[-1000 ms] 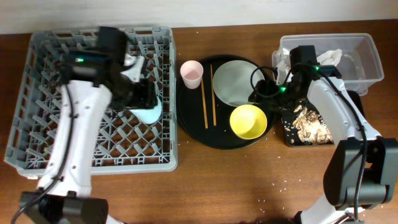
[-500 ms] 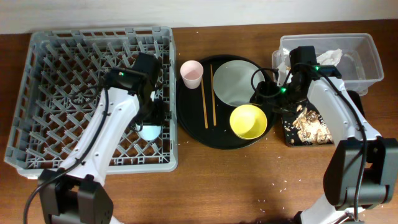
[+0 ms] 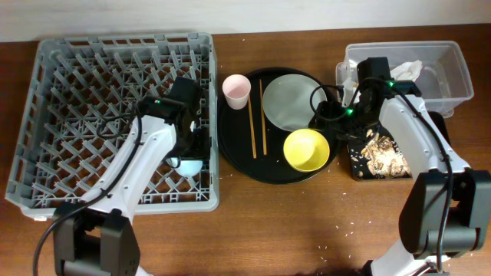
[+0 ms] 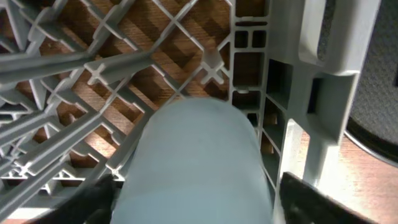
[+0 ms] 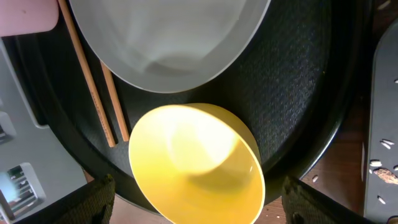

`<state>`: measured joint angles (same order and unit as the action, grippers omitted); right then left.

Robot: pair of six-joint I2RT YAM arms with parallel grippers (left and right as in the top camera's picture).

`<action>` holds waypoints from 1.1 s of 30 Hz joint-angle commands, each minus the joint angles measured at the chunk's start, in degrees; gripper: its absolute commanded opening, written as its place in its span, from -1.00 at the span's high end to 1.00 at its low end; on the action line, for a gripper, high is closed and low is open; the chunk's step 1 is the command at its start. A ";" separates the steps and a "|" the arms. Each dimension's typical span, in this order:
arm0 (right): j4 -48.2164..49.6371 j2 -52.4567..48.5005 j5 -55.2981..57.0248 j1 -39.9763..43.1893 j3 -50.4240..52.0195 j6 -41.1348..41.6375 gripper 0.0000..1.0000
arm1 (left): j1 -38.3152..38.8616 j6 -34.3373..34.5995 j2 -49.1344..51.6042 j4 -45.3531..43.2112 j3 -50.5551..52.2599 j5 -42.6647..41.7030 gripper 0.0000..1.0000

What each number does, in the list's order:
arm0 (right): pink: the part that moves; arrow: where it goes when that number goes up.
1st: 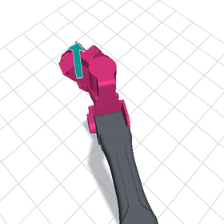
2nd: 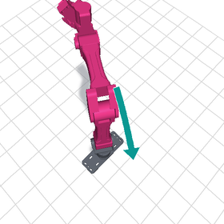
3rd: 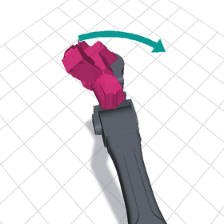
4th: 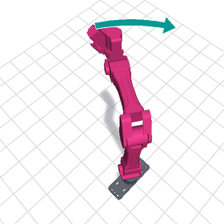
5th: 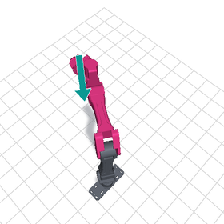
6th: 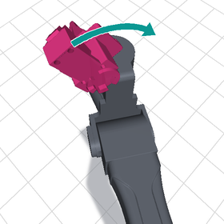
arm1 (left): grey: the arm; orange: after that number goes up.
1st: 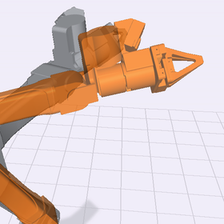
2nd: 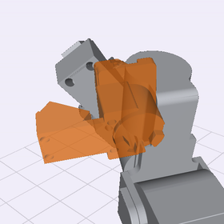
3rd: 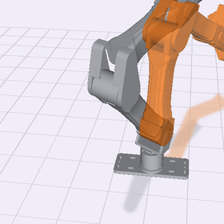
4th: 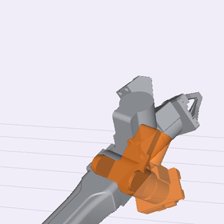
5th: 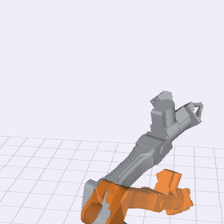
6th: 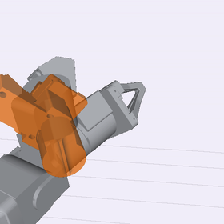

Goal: Sort waste into correct bins and load items into the dishwasher rack
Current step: 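Place blue cup upside down in rack with left gripper, then grasp pink cup with right gripper and lift it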

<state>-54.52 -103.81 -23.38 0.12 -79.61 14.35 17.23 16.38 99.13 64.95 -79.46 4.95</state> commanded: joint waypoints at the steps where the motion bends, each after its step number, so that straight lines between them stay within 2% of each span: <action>1: -0.17 0.17 0.57 -0.11 -0.11 -0.63 -0.73 | 0.24 0.11 0.39 -0.96 0.50 0.17 -0.89; 4: -0.15 0.17 0.57 -0.11 -0.11 -0.63 -0.74 | 0.24 0.09 0.37 -0.85 -1.16 -0.13 -0.89; 9: -0.13 0.20 0.46 -0.11 -0.11 -0.63 -0.76 | 0.24 0.04 0.37 0.63 -11.47 -1.31 -0.89; 12: 1.29 1.95 -2.14 -0.11 -0.81 -1.40 -0.55 | 0.24 0.04 0.37 0.61 -18.25 -1.33 -0.89; 15: 3.56 4.70 -3.56 -1.36 -3.37 -1.25 -0.39 | 0.04 0.07 0.37 0.66 -22.03 -1.42 -0.98; 18: 5.07 5.03 1.36 -5.38 -7.56 4.66 -0.37 | -1.88 0.07 0.37 0.68 -24.26 -5.31 -0.98; 21: 10.86 4.13 11.30 -12.35 -9.90 12.79 -0.38 | -6.19 0.04 0.37 0.63 -24.96 -10.80 -0.98; 24: 16.02 0.44 16.85 -18.45 -12.39 19.34 -0.39 | -8.26 -1.62 0.37 1.49 -24.94 -10.51 -0.96; 27: 18.78 -5.40 18.10 -21.35 -16.09 22.58 -0.40 | -8.24 -1.88 0.39 1.92 -24.94 -9.01 -0.96; 33: 15.13 -20.92 18.12 -23.21 -31.74 23.21 -0.39 | -8.26 -1.88 0.39 2.84 -24.94 -8.57 -0.96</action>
<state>-37.47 -118.48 -7.64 -22.44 -104.42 35.66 8.93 15.59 99.85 67.11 -103.00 -3.29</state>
